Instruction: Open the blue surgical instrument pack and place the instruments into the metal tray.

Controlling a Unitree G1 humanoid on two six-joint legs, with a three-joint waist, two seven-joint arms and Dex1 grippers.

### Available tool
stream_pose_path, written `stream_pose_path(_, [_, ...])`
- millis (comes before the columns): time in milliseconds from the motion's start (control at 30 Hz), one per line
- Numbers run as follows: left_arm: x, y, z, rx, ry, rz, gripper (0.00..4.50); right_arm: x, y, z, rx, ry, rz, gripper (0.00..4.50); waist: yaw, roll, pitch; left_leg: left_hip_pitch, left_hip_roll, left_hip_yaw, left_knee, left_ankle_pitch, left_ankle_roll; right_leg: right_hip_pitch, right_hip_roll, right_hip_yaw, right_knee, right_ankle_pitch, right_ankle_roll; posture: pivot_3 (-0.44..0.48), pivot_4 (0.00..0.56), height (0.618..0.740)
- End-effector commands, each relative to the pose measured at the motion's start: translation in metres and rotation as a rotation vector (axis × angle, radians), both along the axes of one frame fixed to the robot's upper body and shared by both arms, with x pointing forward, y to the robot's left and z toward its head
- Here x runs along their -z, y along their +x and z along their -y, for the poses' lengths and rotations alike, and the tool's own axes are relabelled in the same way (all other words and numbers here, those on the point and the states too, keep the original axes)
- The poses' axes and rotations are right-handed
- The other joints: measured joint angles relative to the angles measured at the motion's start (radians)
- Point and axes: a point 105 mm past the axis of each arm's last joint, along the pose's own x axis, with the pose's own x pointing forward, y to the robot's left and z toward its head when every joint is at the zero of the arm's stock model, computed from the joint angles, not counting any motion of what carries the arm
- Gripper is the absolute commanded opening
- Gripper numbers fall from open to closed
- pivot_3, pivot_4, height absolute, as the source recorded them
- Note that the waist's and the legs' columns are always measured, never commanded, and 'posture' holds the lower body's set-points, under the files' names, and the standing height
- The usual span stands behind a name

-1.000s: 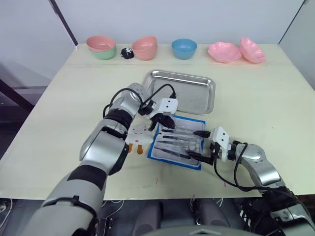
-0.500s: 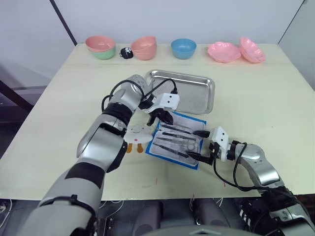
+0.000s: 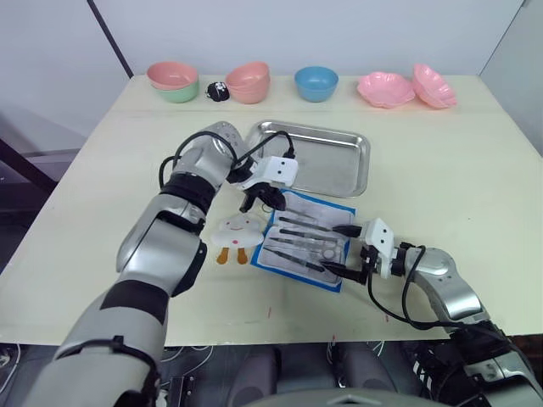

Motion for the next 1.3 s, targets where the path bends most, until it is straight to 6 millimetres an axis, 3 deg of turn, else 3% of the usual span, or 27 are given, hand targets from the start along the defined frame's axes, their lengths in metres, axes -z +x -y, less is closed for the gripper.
stream_pose_path(33, [-0.02, 0.002, -0.008, 0.004, 0.003, 0.045, 0.08, 0.042, -0.017, 0.001, -0.016, -0.083, -0.169, 4.5, 0.0, 0.0, 0.0, 0.0, 0.0, 0.0, 0.0, 0.0, 0.0, 0.0, 0.0, 0.0, 0.0, 0.0, 0.0, 0.0, 0.15, 0.74])
stream_pose_path(400, [-0.045, 0.0, -0.036, -0.073, -0.079, 0.058, 0.08, 0.042, -0.016, -0.001, -0.021, -0.078, -0.169, 4.5, -0.005, 0.0, 0.0, 0.0, 0.001, 0.0, 0.0, 0.0, 0.0, 0.0, 0.0, 0.0, 0.0, 0.0, 0.0, 0.0, 0.15, 0.74])
stream_pose_path(600, [-0.07, 0.002, -0.033, -0.159, -0.334, 0.046, 0.08, 0.043, -0.017, -0.001, -0.024, -0.08, -0.17, 4.5, -0.01, 0.0, 0.0, 0.0, 0.001, -0.001, 0.0, 0.0, 0.0, 0.0, 0.0, 0.0, 0.0, 0.0, 0.0, 0.0, 0.15, 0.74])
stream_pose_path(733, [-0.082, 0.016, -0.026, -0.317, -0.579, 0.061, 0.08, 0.043, -0.018, -0.001, -0.027, -0.083, -0.167, 4.5, -0.011, 0.0, 0.0, 0.0, 0.001, -0.001, 0.0, 0.0, 0.0, 0.0, 0.0, -0.001, 0.0, 0.0, 0.0, 0.0, 0.15, 0.74])
stream_pose_path(900, [-0.081, 0.029, -0.024, -0.472, -0.74, 0.085, 0.08, 0.043, -0.018, 0.001, -0.025, -0.089, -0.164, 4.5, -0.012, 0.0, 0.0, 0.0, 0.001, -0.001, 0.0, 0.0, 0.0, 0.0, 0.0, -0.001, 0.0, 0.0, 0.0, 0.0, 0.15, 0.74])
stream_pose_path(1300, [-0.048, 0.068, -0.015, -0.93, -0.888, 0.24, 0.08, 0.041, -0.018, 0.002, -0.016, -0.088, -0.157, 4.5, -0.007, -0.001, 0.0, 0.0, 0.0, -0.002, 0.0, 0.0, 0.0, 0.0, 0.0, -0.001, 0.0, 0.0, 0.0, 0.0, 0.15, 0.74])
